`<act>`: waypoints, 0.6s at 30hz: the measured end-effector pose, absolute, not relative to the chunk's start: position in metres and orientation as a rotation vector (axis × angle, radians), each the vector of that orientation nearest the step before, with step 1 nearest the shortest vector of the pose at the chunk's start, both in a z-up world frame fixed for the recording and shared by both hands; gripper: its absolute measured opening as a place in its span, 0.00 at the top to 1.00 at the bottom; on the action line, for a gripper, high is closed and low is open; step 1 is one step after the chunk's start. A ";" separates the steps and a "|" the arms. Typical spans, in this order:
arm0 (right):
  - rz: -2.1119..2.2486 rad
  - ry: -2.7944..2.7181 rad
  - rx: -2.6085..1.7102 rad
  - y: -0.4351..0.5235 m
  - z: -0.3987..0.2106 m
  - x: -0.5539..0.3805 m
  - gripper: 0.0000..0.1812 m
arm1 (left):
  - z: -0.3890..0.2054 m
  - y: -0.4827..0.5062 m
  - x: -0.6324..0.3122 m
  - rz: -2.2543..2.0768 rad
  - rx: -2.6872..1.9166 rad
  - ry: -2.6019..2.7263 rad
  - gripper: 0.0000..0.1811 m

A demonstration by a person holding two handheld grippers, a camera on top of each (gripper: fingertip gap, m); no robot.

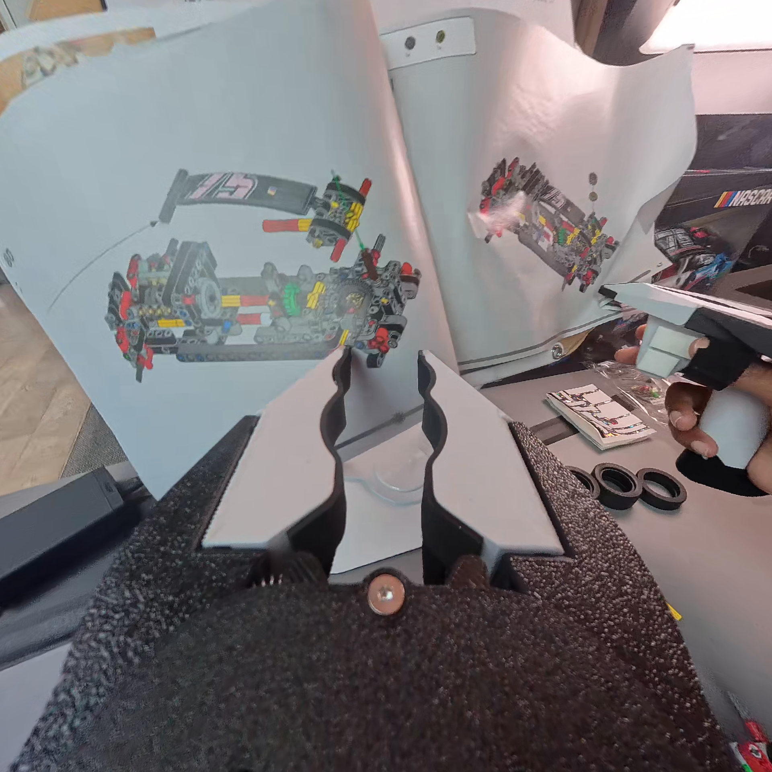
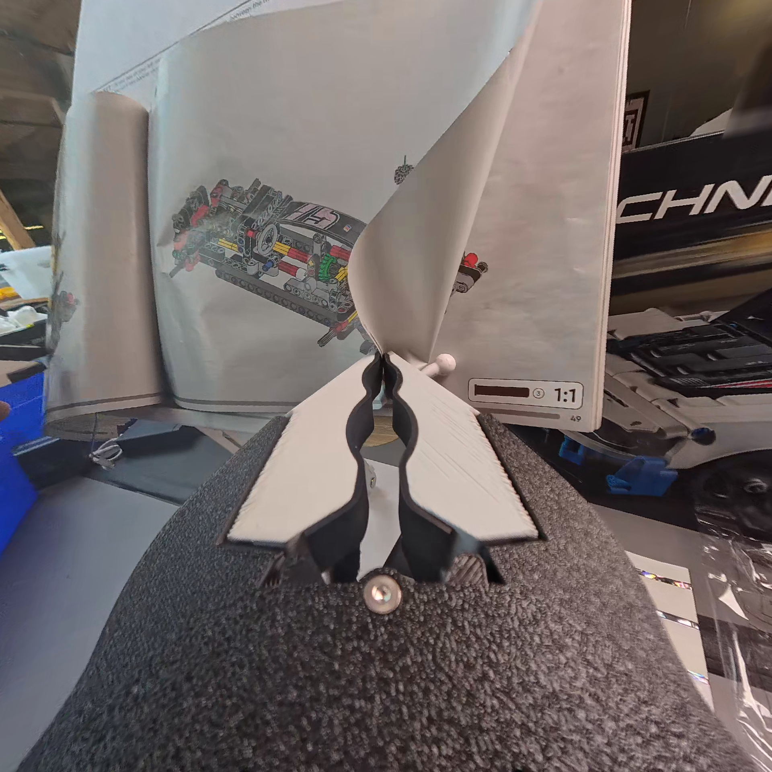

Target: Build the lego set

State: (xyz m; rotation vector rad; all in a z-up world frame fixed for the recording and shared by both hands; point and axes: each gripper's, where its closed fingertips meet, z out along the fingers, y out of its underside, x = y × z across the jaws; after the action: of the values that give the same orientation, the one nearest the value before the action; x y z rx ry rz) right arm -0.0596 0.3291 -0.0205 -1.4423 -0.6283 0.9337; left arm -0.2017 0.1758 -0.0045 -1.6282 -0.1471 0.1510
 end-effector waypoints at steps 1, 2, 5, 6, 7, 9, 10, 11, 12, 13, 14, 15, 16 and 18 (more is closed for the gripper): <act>0.932 -0.631 -1.444 0.330 -0.021 -0.060 1.00 | 0.001 0.177 -0.193 0.178 -1.613 -0.115 0.83; 0.927 -0.636 -1.450 0.330 -0.021 -0.061 1.00 | 0.008 0.180 -0.184 0.204 -1.596 -0.079 0.84; 0.923 -0.669 -1.495 0.330 -0.026 -0.067 1.00 | 0.017 0.195 -0.148 0.249 -1.593 0.062 0.85; 0.929 -0.677 -1.512 0.329 -0.027 -0.069 1.00 | 0.016 0.203 -0.133 0.250 -1.609 0.123 0.86; 0.927 -0.680 -1.520 0.329 -0.028 -0.070 1.00 | 0.012 0.212 -0.119 0.246 -1.635 0.189 0.87; 0.902 -0.680 -1.531 0.329 -0.028 -0.070 1.00 | 0.000 0.234 -0.098 0.239 -1.718 0.274 0.89; 0.894 -0.677 -1.537 0.329 -0.028 -0.070 1.00 | -0.007 0.245 -0.092 0.235 -1.762 0.298 0.89; 0.885 -0.671 -1.546 0.329 -0.029 -0.069 1.00 | -0.013 0.255 -0.090 0.243 -1.797 0.310 0.89; 0.880 -0.662 -1.555 0.329 -0.029 -0.067 1.00 | -0.019 0.265 -0.091 0.268 -1.831 0.314 0.90; 0.881 -0.655 -1.563 0.329 -0.031 -0.066 1.00 | -0.025 0.273 -0.094 0.297 -1.865 0.315 0.90; 0.889 -0.647 -1.570 0.328 -0.032 -0.064 1.00 | -0.029 0.280 -0.097 0.323 -1.891 0.312 0.90; 0.903 -0.636 -1.568 0.327 -0.032 -0.062 0.98 | -0.032 0.285 -0.101 0.349 -1.902 0.309 0.91; 0.918 -0.627 -1.562 0.324 -0.032 -0.060 0.97 | -0.032 0.287 -0.104 0.370 -1.903 0.306 0.93; 0.941 -0.584 -1.518 0.318 -0.028 -0.052 0.91 | -0.032 0.290 -0.107 0.374 -1.901 0.293 0.95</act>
State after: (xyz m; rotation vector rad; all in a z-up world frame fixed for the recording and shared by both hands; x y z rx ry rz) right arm -0.0517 0.3176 -0.0276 -1.5176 -0.5844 0.9407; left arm -0.1070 0.2898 -0.0318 -1.9011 0.2927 0.3741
